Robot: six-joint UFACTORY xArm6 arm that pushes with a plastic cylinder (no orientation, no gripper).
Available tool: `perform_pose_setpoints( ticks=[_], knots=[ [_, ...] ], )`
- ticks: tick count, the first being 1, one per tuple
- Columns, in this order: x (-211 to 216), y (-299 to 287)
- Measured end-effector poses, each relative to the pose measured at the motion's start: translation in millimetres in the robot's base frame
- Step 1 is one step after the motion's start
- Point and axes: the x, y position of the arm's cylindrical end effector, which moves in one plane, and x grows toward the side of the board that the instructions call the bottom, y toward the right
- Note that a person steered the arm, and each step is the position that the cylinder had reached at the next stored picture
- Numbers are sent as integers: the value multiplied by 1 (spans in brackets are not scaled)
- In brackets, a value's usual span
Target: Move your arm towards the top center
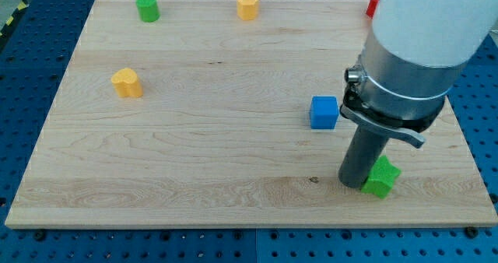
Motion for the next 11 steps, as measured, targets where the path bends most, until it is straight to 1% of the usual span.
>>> perform_pose_setpoints(
  ticks=[2, 3, 4, 5, 6, 8, 9, 10, 11],
  knots=[
    [0, 40],
    [0, 52],
    [-11, 51],
    [-67, 44],
    [-92, 40],
    [-93, 40],
    [-136, 37],
    [-185, 17],
    [-192, 13]
  ],
)
